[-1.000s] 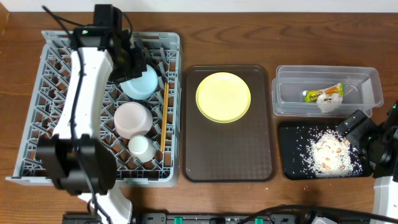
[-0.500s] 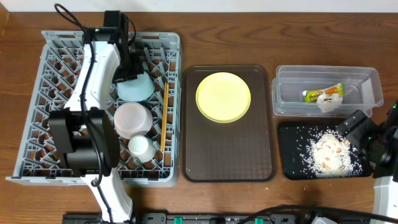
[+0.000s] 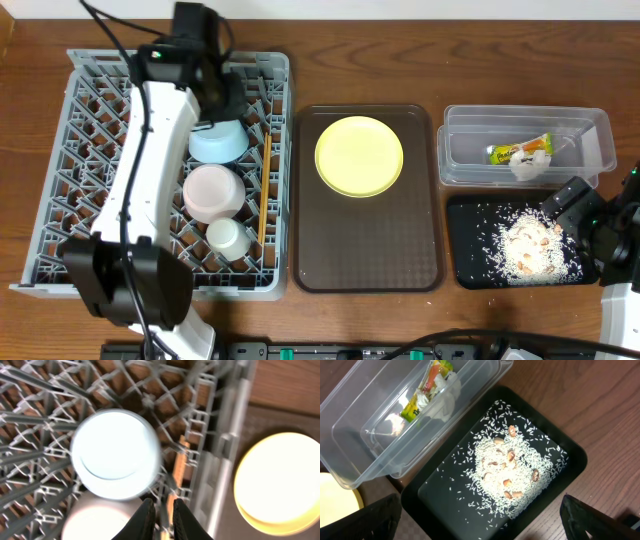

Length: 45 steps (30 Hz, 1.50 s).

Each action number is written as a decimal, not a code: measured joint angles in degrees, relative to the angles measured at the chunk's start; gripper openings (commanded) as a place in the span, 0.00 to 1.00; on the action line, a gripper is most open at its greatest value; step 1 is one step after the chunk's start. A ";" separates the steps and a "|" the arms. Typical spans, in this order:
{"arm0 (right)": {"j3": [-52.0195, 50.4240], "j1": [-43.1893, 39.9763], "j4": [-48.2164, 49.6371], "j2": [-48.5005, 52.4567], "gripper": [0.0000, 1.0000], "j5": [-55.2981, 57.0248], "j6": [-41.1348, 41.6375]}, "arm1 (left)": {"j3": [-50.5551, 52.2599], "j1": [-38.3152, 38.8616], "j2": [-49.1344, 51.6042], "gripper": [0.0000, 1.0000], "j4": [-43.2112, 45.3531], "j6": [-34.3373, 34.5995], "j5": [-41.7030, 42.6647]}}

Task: Sort waste into correct bins and load items into the dishwasher
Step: 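Move the left gripper to the yellow plate rim on the brown tray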

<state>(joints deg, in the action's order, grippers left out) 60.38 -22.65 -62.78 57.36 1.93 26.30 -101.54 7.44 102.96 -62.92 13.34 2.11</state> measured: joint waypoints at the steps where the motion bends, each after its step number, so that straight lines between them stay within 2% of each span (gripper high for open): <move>1: 0.00 0.00 0.00 0.00 0.99 0.00 0.00 | 0.00 0.83 -0.07 0.16 -0.15 0.37 -0.28; 6: -0.02 0.00 0.00 0.00 0.99 0.00 0.00 | 0.87 4.87 0.33 0.17 -0.13 2.45 0.11; 7: 0.00 0.00 0.00 0.00 0.99 0.00 0.00 | 1.31 6.01 0.33 0.23 0.13 2.80 0.35; 8: 0.00 0.00 0.00 0.00 0.99 0.00 0.00 | 1.68 7.15 0.33 0.25 0.37 2.95 0.55; 10: 0.00 0.00 0.00 0.00 0.99 0.00 0.00 | 2.80 10.25 0.35 0.38 2.03 3.32 0.81; 14: -0.02 0.00 0.00 0.00 0.99 0.00 0.00 | 6.03 17.25 0.37 0.53 7.10 3.50 1.18; 19: 0.00 0.00 0.00 0.00 0.99 0.00 -0.02 | 10.73 25.18 0.90 0.59 15.65 3.63 1.84; 23: 0.00 0.00 0.00 0.00 0.99 0.00 0.00 | 14.40 30.97 2.51 0.60 22.97 3.58 1.79; 28: 0.00 0.00 0.00 0.00 0.99 0.00 0.00 | 15.63 35.12 6.64 0.60 26.64 3.58 0.09; 38: 0.00 0.00 0.00 0.00 0.99 0.00 0.00 | 15.72 38.38 17.42 0.60 32.57 3.58 -1.51; 40: 0.00 0.00 0.02 0.00 0.99 0.00 0.00 | 15.65 38.88 19.58 0.59 33.18 3.39 -2.43; 41: 0.00 0.00 0.00 0.00 0.99 -0.02 0.00 | 15.43 39.06 19.67 0.53 33.62 3.43 -2.51; 42: 0.00 0.00 0.02 0.00 0.99 0.02 0.00 | 15.37 39.21 19.76 0.45 33.66 3.39 -2.58; 43: 0.00 0.00 -0.02 0.00 0.99 0.00 0.00 | 15.32 39.28 20.06 0.29 33.70 3.74 -3.08; 45: 0.00 0.00 0.00 0.00 0.99 0.00 0.00 | 14.95 39.21 20.39 0.08 33.83 3.23 -3.65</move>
<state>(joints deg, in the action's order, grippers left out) 60.38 -22.65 -62.78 57.36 1.93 26.30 -86.59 46.65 123.35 -29.08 16.58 -1.54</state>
